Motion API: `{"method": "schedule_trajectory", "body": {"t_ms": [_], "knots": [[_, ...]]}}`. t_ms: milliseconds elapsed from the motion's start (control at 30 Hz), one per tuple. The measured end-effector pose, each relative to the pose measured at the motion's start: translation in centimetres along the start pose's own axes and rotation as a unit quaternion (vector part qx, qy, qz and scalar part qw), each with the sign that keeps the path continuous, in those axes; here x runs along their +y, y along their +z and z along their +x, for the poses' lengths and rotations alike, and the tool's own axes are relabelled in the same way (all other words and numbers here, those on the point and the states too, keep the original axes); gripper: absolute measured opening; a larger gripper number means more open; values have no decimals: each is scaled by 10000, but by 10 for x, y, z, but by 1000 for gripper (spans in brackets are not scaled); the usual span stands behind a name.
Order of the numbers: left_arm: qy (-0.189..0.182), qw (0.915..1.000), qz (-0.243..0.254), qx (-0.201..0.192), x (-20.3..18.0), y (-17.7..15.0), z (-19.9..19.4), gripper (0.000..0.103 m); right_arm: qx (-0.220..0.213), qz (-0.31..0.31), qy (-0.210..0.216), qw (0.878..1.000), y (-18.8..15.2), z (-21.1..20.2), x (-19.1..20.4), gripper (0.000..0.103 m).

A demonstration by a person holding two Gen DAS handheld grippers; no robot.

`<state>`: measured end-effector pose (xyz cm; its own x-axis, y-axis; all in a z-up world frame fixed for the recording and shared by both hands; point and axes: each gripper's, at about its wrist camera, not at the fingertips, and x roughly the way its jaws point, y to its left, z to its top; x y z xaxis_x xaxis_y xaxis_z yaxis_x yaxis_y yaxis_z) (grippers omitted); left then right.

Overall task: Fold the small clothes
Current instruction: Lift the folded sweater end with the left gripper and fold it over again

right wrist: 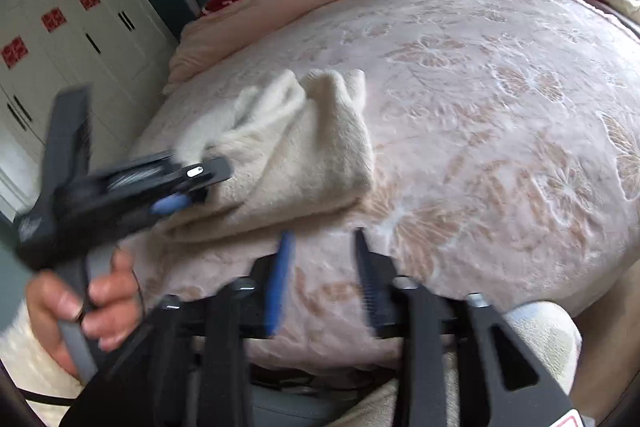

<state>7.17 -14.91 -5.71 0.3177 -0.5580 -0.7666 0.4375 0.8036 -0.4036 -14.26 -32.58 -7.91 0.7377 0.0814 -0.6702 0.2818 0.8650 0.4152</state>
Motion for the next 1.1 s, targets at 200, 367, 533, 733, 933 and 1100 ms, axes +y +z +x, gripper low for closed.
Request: {"method": "schedule_trajectory", "body": {"t_ms": [200,367,533,733,933,1100], "knots": [[779,9949,64,-644,42,0,-67,80,-95,-296,486,9983,32,22,34,67],[1269,9895,-399,-569,84,-15,-82,80,91,-897,363,9953,47,59,72,69],[1396,9870,-726,-332,115,-28,-86,80,557,-1132,-4,9920,52,109,75,24],[1300,9883,-715,-344,114,-27,-88,80,-81,-636,607,9961,86,55,77,18],[1223,9904,-610,-211,109,-31,-77,80,295,-789,-390,9957,67,76,40,20],[1041,9938,-378,-31,93,-32,-61,81,644,-12,-28,9979,44,90,9,32]]}}
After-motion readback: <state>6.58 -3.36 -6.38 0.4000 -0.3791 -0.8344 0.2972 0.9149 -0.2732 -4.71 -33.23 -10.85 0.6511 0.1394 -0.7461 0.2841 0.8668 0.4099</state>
